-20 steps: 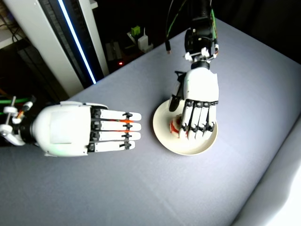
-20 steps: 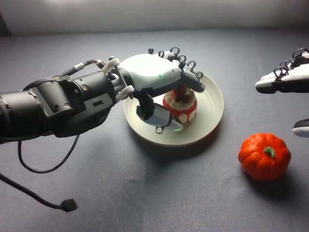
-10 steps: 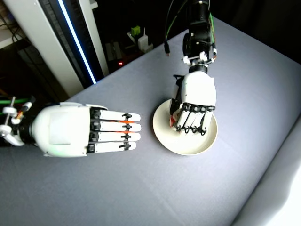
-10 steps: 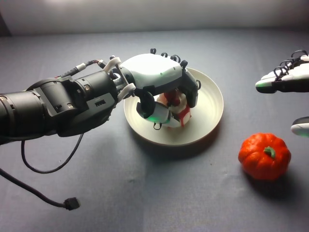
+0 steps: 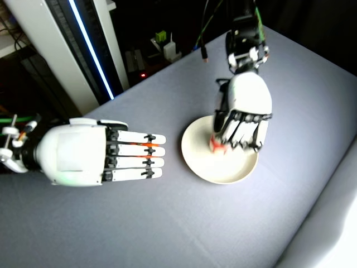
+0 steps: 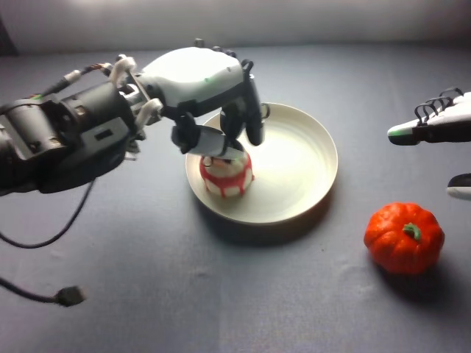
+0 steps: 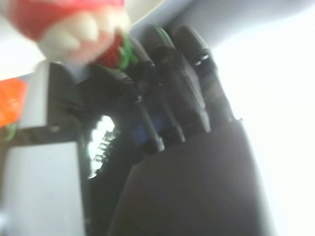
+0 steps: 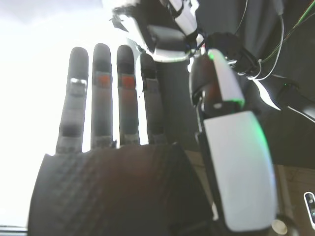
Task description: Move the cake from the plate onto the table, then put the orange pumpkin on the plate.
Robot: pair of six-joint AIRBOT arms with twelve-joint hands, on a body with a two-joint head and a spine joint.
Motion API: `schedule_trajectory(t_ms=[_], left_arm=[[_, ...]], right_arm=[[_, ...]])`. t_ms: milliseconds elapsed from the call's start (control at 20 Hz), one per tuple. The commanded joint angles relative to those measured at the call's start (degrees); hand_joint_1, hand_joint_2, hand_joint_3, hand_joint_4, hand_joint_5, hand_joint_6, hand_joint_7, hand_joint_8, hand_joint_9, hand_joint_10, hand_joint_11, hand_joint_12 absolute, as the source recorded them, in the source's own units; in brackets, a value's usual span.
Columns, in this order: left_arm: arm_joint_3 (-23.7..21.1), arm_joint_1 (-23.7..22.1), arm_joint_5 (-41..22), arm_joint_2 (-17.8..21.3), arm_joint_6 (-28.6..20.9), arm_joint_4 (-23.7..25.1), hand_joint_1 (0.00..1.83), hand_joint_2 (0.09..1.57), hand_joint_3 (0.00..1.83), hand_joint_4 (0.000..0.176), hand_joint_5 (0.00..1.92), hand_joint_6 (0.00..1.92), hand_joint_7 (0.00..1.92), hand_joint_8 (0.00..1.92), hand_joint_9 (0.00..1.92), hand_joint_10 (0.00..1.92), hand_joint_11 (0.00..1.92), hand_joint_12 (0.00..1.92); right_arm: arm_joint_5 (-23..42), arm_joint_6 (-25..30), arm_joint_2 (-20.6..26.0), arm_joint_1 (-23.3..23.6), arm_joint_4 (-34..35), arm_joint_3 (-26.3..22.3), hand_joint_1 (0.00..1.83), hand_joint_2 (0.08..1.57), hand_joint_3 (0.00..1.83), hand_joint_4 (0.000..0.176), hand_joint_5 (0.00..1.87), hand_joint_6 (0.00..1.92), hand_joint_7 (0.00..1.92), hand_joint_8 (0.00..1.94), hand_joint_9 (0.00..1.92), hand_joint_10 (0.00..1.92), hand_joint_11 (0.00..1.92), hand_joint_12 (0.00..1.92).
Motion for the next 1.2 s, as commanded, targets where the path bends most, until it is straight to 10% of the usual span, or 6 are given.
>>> schedule_trajectory(t_ms=[0, 50, 150, 400, 650, 1150], left_arm=[[-0.5, -0.4, -8.0, 1.0, 0.2, -1.2, 1.27, 1.01, 0.00, 0.000, 1.25, 0.43, 1.24, 0.64, 1.17, 0.22, 0.22, 1.00], [-1.5, -0.4, -8.6, 2.3, 0.8, -1.3, 1.23, 0.98, 0.00, 0.000, 1.34, 0.31, 1.13, 0.81, 1.06, 0.87, 0.53, 1.57], [-3.6, -0.1, -9.3, 4.6, 2.6, -1.8, 1.22, 0.99, 0.00, 0.000, 1.34, 0.31, 1.01, 1.04, 0.98, 1.30, 0.86, 1.43], [-3.0, 0.5, -7.8, 3.4, 3.9, -2.8, 1.11, 0.84, 0.00, 0.000, 0.69, 0.01, 0.78, 0.06, 0.82, 0.13, 0.42, 1.11], [-3.2, 0.9, -8.3, 3.4, 3.9, -2.9, 1.03, 0.87, 0.00, 0.057, 0.59, 0.00, 0.57, 0.00, 0.58, 0.00, 0.32, 0.68], [-3.1, 3.3, -5.1, 3.0, 5.7, -3.4, 1.09, 0.89, 0.00, 0.000, 0.65, 0.00, 0.62, 0.01, 0.59, 0.01, 0.09, 1.16]], right_arm=[[6.7, 0.5, 0.3, 0.7, 2.7, -0.1, 1.20, 1.23, 0.00, 0.000, 0.50, 0.00, 0.56, 0.00, 0.62, 0.00, 0.45, 0.57], [6.7, 0.5, 0.3, 0.6, 2.7, -0.1, 1.20, 1.23, 0.00, 0.000, 0.50, 0.00, 0.57, 0.00, 0.63, 0.00, 0.43, 0.62], [6.7, 0.5, 0.3, 0.3, 3.0, -0.2, 1.19, 1.22, 0.00, 0.000, 0.50, 0.00, 0.58, 0.00, 0.64, 0.00, 0.45, 0.65], [6.6, 0.5, 0.3, 0.3, 3.1, -0.2, 1.08, 1.26, 0.00, 0.000, 0.50, 0.00, 0.58, 0.00, 0.59, 0.00, 0.33, 0.69], [6.7, 0.5, 0.3, 0.1, 3.1, -0.2, 0.91, 1.27, 0.01, 0.000, 0.52, 0.01, 0.57, 0.00, 0.55, 0.00, 0.36, 0.70], [6.7, 0.4, 1.1, -2.9, 7.8, 0.3, 0.65, 1.33, 0.00, 0.000, 0.46, 0.00, 0.49, 0.00, 0.52, 0.00, 0.17, 0.86]])
